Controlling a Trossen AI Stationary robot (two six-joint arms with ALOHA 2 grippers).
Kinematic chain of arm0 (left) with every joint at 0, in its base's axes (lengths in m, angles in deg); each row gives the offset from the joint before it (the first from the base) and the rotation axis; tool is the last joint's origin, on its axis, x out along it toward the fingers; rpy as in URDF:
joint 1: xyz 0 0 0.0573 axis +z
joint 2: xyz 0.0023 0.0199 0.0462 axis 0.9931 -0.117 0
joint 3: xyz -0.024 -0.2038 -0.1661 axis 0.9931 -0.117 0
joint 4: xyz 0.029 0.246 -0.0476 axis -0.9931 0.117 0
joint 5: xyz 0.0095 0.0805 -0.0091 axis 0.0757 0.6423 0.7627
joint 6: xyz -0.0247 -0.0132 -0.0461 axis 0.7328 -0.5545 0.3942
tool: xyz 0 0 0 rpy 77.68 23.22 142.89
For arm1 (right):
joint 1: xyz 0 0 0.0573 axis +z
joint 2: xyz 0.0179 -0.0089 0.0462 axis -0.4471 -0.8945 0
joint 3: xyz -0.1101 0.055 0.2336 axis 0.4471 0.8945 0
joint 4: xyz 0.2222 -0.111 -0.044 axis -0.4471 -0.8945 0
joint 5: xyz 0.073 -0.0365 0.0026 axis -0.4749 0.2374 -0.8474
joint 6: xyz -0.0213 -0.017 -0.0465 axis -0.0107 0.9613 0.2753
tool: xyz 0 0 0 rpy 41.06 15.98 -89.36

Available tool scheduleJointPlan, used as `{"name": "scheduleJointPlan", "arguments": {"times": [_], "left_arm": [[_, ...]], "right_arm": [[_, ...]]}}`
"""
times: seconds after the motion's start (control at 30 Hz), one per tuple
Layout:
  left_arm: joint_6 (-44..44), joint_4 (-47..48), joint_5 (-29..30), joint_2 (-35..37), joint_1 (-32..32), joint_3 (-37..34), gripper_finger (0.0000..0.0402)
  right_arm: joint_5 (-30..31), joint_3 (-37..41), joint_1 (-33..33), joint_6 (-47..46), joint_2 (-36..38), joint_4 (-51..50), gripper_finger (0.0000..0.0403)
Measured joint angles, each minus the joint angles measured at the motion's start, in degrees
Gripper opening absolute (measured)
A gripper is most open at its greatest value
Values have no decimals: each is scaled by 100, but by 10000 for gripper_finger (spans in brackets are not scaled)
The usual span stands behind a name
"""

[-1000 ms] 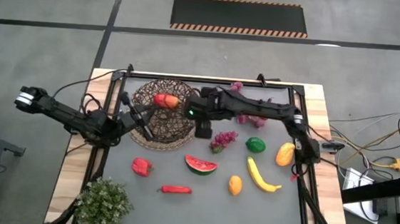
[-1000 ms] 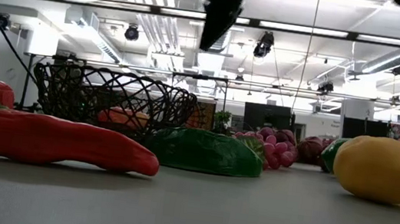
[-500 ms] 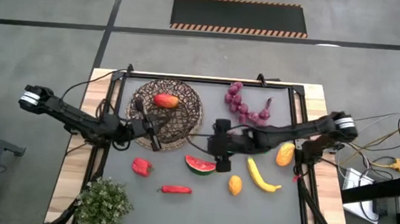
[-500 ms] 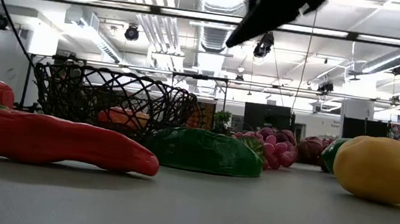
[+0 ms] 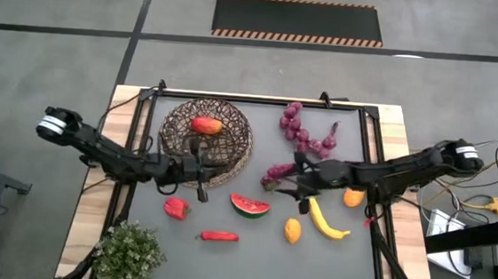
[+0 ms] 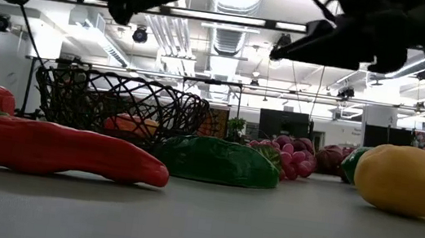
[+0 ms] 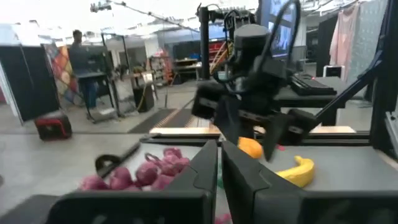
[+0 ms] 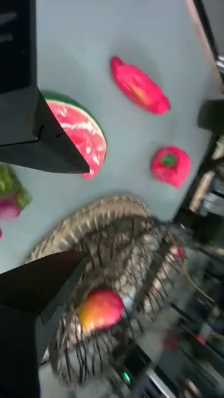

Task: Build produce basket
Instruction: Put the watermelon into the wire basket

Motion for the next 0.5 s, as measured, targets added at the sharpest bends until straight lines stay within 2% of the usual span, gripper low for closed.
{"name": "scheduleJointPlan", "arguments": {"times": [0.1,0.27,0.37,0.5], "left_arm": [[32,-7,-2,-335,-45,302,5],[24,523,-38,-871,-126,1099,5],[106,1521,-39,-1040,-189,1677,5],[850,3934,-395,-1156,-260,2667,10]], "right_arm": [[-96,472,-114,90,380,563,201],[-775,1160,-334,61,922,1409,201],[-954,1470,-405,113,1235,1787,201],[-1224,1811,-425,238,1637,2086,201]]}}
